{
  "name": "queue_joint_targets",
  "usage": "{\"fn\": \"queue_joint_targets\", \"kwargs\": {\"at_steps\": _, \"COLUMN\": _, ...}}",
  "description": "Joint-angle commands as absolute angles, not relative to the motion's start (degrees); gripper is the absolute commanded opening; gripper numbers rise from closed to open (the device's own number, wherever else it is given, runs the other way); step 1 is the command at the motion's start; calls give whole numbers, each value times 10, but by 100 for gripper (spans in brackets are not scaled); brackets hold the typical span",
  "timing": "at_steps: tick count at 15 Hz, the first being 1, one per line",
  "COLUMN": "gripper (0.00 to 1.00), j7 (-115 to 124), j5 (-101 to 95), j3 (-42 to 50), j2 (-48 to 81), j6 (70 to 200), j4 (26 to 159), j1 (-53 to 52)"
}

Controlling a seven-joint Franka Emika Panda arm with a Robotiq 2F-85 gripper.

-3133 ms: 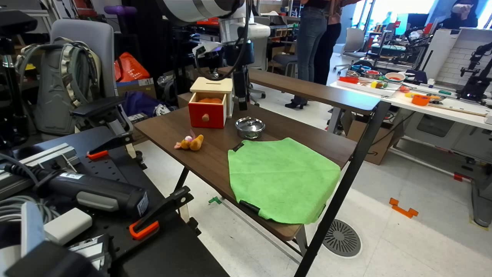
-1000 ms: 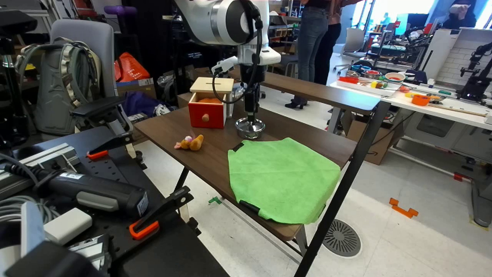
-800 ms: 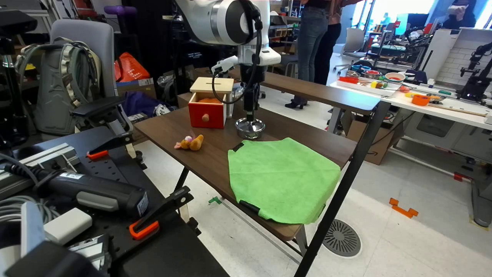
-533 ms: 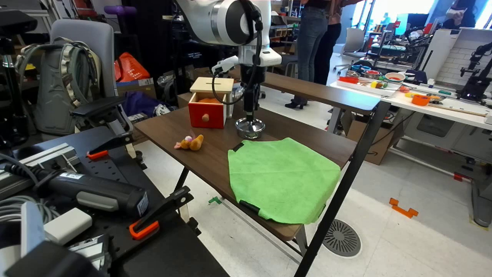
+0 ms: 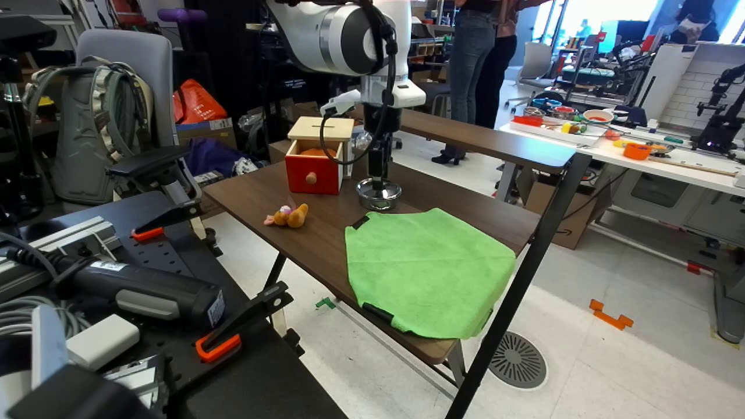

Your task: Pick up the lid from the pot and put it on the table

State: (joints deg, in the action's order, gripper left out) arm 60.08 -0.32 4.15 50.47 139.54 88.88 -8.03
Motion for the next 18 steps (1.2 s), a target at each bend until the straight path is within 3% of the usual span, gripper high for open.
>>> {"fn": "queue_joint_targets", "kwargs": {"at_steps": 1, "gripper": 36, "j7": 579, "j5": 19, "j3": 38, "j2": 515, "j6": 1399, "j4": 879, "j1": -74}}
{"fn": "queue_joint_targets", "kwargs": {"at_steps": 6, "gripper": 2, "j7": 573, "j5": 26, "j3": 37, "j2": 512, "j6": 1397, "j4": 878, "j1": -69}}
{"fn": "queue_joint_targets", "kwargs": {"at_steps": 18, "gripper": 5, "j7": 553, "j5": 25, "j3": 39, "j2": 463, "j6": 1379, "j4": 876, "j1": -64}}
